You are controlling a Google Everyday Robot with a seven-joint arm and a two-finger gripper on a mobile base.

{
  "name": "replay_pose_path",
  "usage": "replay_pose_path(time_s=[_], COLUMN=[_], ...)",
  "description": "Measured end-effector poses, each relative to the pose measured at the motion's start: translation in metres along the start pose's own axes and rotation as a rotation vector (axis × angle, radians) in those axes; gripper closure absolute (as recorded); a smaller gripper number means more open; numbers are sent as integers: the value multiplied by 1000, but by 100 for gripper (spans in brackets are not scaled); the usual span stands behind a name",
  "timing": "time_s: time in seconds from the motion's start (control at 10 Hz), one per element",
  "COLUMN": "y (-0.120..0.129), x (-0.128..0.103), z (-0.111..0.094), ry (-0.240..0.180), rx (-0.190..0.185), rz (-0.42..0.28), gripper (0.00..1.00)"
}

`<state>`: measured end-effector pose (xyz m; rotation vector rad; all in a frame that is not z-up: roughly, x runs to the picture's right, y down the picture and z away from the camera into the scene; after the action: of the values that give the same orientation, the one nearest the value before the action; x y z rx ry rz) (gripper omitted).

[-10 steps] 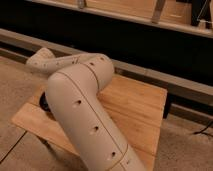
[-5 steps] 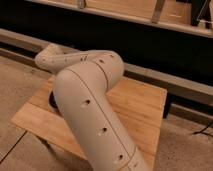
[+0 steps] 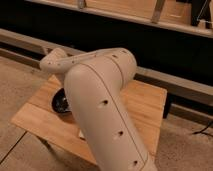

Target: Drag the ceramic bowl in a circle

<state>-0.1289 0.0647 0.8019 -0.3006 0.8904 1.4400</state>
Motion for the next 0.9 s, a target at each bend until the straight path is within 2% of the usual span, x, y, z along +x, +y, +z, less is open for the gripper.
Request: replay_pose_path(time_s=[0.2, 0.4, 0.7, 0.9], y=[10, 16, 40, 64], x=[31, 51, 74, 76], z=[6, 12, 19, 17], ry=[6, 6, -2, -18], rx=[-17, -8, 24, 61], rz=[-46, -90, -172, -229], gripper=[100, 100, 100, 100])
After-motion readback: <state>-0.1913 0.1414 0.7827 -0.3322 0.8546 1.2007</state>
